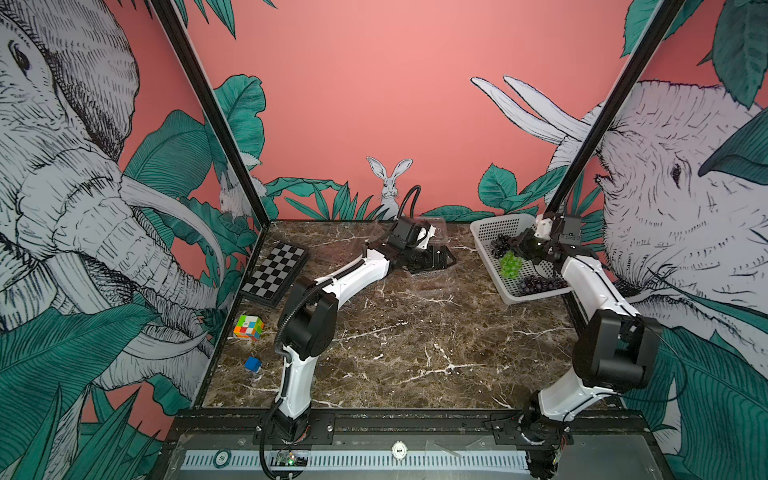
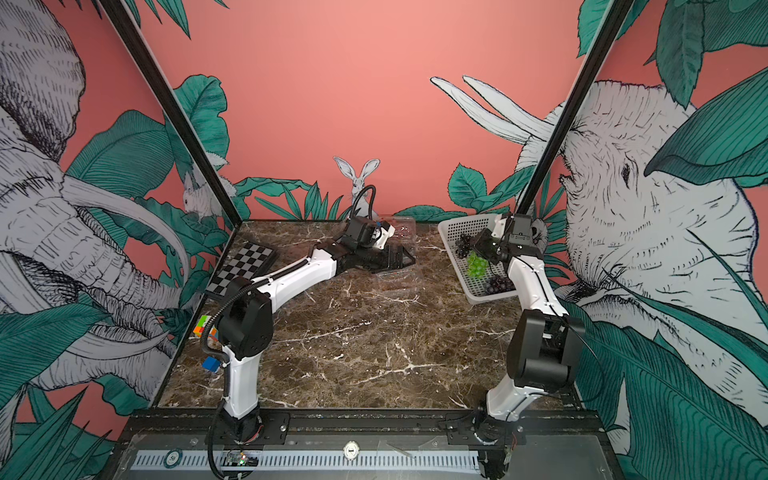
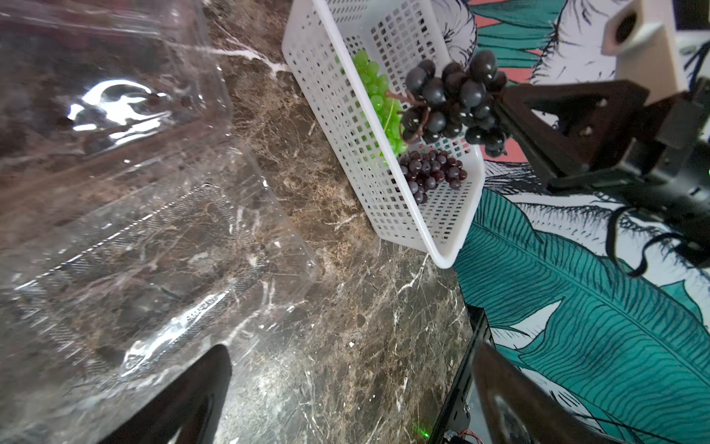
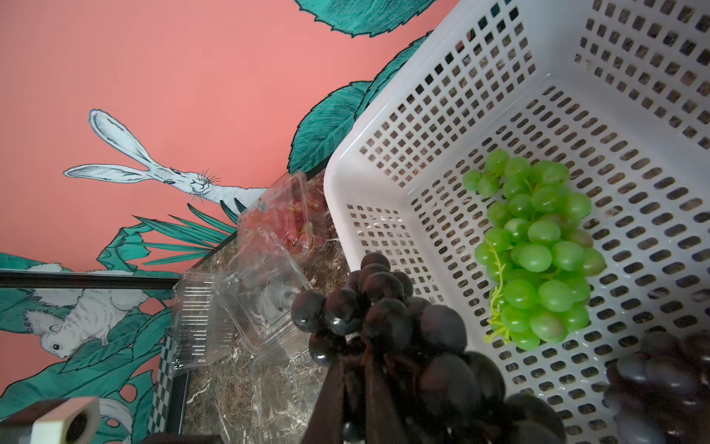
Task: Pack grapes into containers
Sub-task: Pick up the grape from the basket, then place the grape into the packing box.
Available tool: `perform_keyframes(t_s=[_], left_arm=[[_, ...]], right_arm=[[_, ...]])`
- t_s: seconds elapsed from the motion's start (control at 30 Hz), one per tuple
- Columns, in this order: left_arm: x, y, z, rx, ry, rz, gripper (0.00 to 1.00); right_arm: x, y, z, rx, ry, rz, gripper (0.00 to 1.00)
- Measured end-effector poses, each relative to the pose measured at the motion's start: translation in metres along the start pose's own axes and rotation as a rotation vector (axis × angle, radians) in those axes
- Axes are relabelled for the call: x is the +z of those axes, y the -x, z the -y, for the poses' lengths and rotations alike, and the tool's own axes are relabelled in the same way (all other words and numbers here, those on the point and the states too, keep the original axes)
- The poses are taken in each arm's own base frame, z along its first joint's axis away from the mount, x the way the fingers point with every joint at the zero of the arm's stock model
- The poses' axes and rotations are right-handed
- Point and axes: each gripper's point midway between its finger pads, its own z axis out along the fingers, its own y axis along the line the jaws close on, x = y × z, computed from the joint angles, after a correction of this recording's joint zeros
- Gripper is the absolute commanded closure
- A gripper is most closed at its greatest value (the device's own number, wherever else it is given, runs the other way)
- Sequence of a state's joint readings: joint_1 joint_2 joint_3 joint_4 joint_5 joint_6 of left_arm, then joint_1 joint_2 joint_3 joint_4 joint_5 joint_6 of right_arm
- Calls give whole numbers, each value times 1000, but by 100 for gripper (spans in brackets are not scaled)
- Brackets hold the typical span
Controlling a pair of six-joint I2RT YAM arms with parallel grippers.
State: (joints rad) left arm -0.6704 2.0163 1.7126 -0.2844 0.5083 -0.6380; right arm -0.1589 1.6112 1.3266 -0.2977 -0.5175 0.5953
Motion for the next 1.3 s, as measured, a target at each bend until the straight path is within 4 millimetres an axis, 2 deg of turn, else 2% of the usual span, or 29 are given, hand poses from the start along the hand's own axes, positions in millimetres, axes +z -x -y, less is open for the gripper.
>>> perform_keyframes(t_s=[0.13,0.27,0.47,0.57,0.73,0.93,1.07,1.3], left_arm=[[-13,8,-16,-24,19,26,0],[-24,12,-26,-49,28,47,1],[-31,2,-35,-74,37,45,0],[-36,-1,-36,-81,38,49,1],[-40,-5,-39,-98,39,55,1],[-42,-9,-47,-116,50,53,1],[-43,-9,-51,-121,57,55,0],[-44,-8,-52,-122,58,60,1]], right_arm=[[-11,-10,-13,-10,31,-3,90],[-11,-25,-30,-37,63,-30,90],[5,-65,-54,-53,101,-120,90],[16,-82,-72,-73,134,-156,90],[43,-114,-95,-93,178,-226,90],[78,-155,-97,-89,175,-324,90],[93,-176,-96,-89,170,-371,89],[113,-198,-95,-95,163,-421,89]])
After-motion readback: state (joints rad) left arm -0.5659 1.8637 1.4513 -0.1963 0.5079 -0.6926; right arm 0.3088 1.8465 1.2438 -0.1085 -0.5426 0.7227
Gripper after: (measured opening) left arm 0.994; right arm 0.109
